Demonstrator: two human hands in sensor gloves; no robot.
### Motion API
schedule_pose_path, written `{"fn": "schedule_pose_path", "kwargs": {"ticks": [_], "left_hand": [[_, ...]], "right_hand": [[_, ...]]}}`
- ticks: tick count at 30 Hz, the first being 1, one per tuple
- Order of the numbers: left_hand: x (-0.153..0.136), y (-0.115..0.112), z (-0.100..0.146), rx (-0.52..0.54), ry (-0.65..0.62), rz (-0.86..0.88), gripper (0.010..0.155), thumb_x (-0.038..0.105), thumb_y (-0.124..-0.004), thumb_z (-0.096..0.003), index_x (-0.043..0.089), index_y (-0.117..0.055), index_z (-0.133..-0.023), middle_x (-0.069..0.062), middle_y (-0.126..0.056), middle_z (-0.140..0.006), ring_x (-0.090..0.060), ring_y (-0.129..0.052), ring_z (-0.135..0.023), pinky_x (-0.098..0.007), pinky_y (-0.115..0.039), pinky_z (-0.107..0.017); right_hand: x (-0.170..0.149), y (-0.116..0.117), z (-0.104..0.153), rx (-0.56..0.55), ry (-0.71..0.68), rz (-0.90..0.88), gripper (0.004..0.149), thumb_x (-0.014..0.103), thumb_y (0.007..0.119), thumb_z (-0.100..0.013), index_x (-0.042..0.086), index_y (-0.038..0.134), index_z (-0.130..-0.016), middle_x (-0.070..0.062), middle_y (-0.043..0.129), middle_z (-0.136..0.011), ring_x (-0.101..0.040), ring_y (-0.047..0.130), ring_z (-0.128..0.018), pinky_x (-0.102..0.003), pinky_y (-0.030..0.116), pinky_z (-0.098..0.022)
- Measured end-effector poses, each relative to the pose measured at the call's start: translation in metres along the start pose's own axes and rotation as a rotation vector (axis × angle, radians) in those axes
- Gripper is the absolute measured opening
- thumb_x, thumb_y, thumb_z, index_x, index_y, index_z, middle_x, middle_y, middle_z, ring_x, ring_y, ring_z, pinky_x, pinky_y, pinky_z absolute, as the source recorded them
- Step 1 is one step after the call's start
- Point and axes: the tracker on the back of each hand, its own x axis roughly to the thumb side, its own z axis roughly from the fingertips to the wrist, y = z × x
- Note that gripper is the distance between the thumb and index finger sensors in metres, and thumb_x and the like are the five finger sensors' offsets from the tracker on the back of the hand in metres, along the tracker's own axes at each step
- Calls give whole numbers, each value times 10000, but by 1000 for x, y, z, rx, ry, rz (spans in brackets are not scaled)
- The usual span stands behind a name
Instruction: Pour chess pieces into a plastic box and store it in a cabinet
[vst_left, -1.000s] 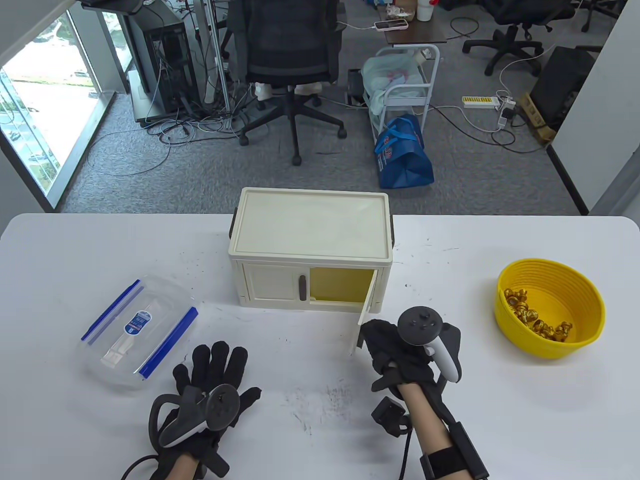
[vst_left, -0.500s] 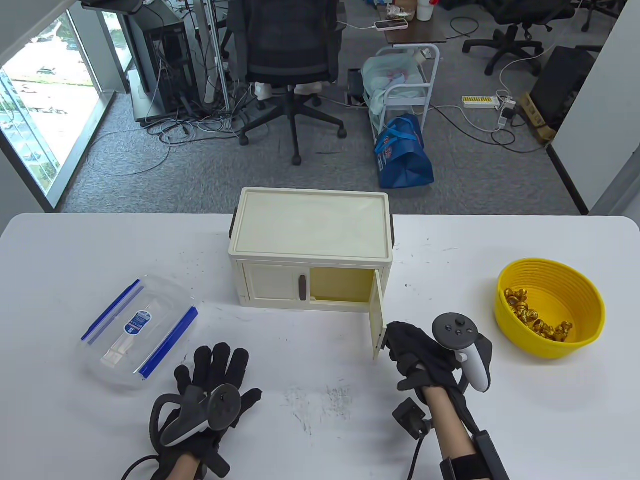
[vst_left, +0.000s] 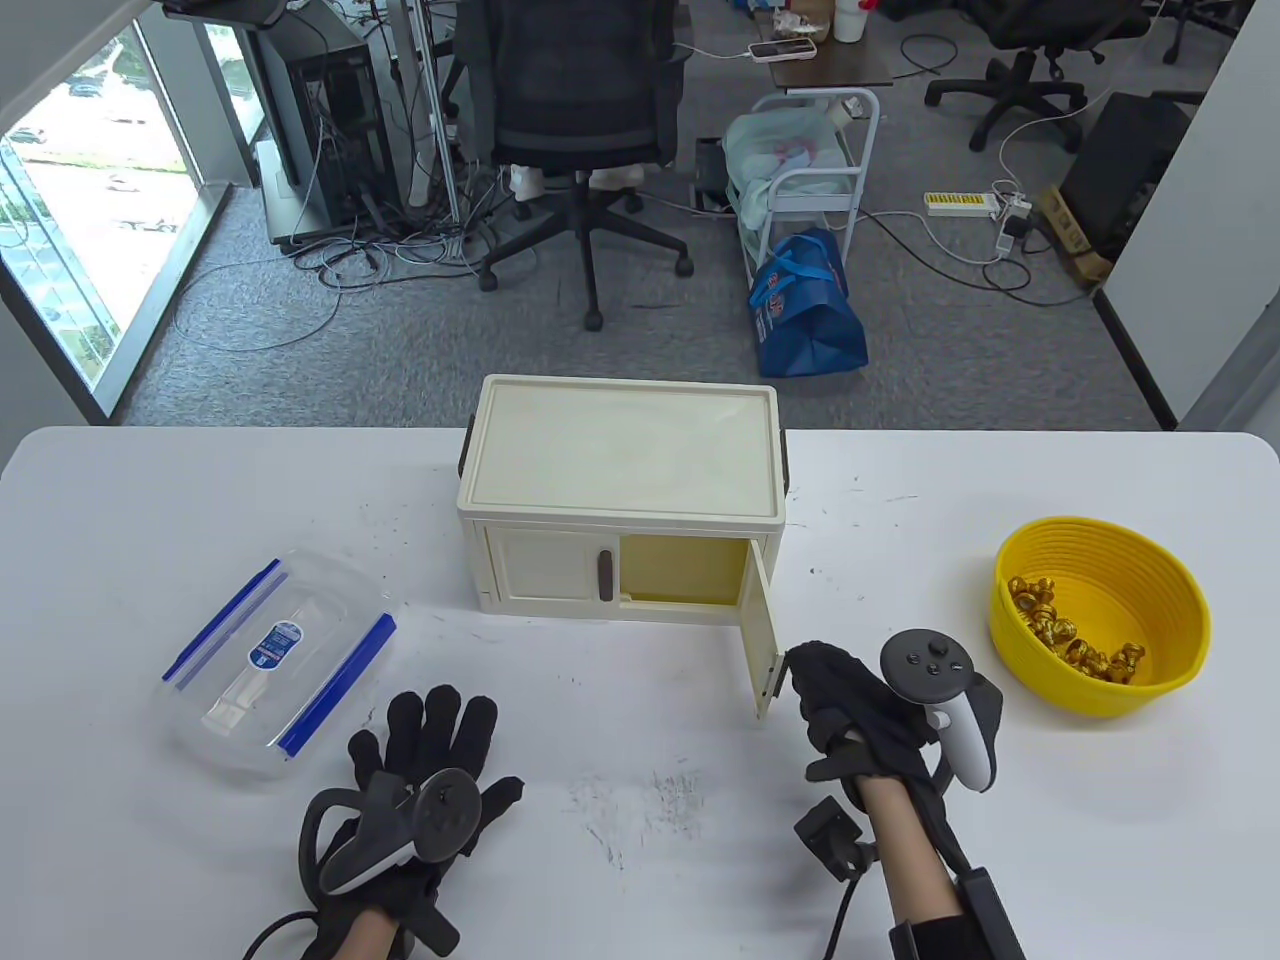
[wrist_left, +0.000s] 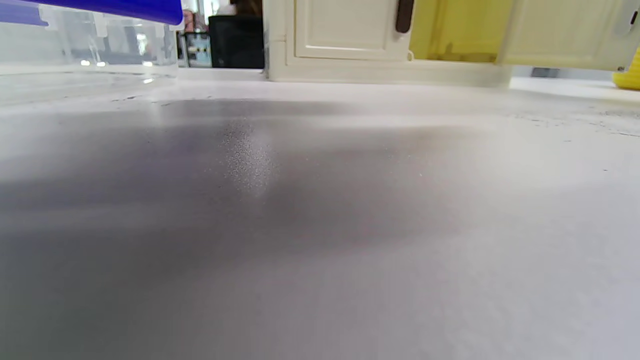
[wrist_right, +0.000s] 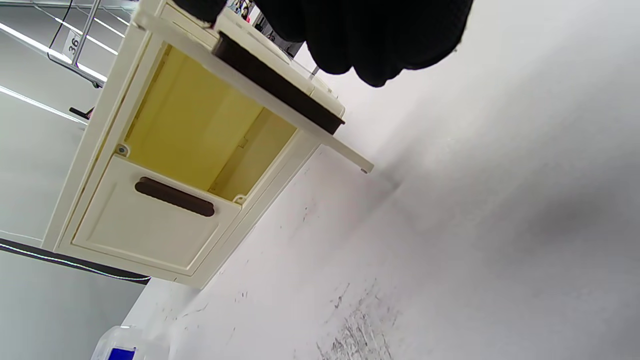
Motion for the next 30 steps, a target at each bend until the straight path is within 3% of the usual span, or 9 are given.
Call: {"fn": "schedule_pose_path", "kwargs": {"ticks": [6,10,13,16,18,24,30], "left_hand": [[0,-1,0,5,-4,4,800,662,-407,-651,225,-214,-1293,-240,-219,-1327,-584,-224,-1145,-814,-334,-702],[0,-1,1,7,-8,3,799,662,-406,-652,226,-213,-1292,-237,-216,-1328,-584,-222,-1146,-814,-333,-703],[0,-1,1,9,-10,6,800,663,-406,-651,226,-214,-1293,-238,-217,-1328,-583,-221,-1147,-814,-334,-704],[0,-2,1,9,-11,8,800,663,-405,-651,227,-210,-1292,-236,-214,-1328,-584,-220,-1146,-814,-333,-704],[0,-2,1,10,-11,12,800,663,-406,-651,227,-210,-1292,-236,-214,-1328,-583,-221,-1146,-815,-333,-703],[0,-3,1,20,-17,38,800,665,-405,-650,230,-209,-1292,-231,-218,-1329,-574,-228,-1153,-812,-343,-709],[6,1,0,40,-29,86,798,664,-405,-652,229,-213,-1292,-229,-221,-1330,-573,-234,-1154,-807,-355,-715]], "right_hand": [[6,-6,19,-90,-105,15,740,513,634,-626,53,386,-1151,-266,478,-1170,-559,574,-980,-637,572,-654],[13,4,34,-97,-192,200,828,583,649,-596,138,259,-1176,-197,229,-1243,-555,272,-1082,-704,367,-721],[10,21,40,-116,-173,449,877,628,653,-573,181,206,-1181,-166,138,-1243,-523,147,-1099,-724,268,-729],[-3,40,38,-105,-104,653,915,666,641,-557,196,162,-1179,-151,84,-1239,-506,95,-1103,-731,226,-727],[-13,51,34,-81,-72,698,924,676,629,-556,196,138,-1176,-142,63,-1236,-506,79,-1099,-731,218,-725],[-39,68,19,-29,-13,694,913,672,623,-555,203,139,-1171,-127,55,-1233,-494,63,-1098,-723,202,-730],[-43,71,18,-4,4,718,902,668,616,-557,207,141,-1169,-128,53,-1230,-486,63,-1098,-717,201,-733]]}}
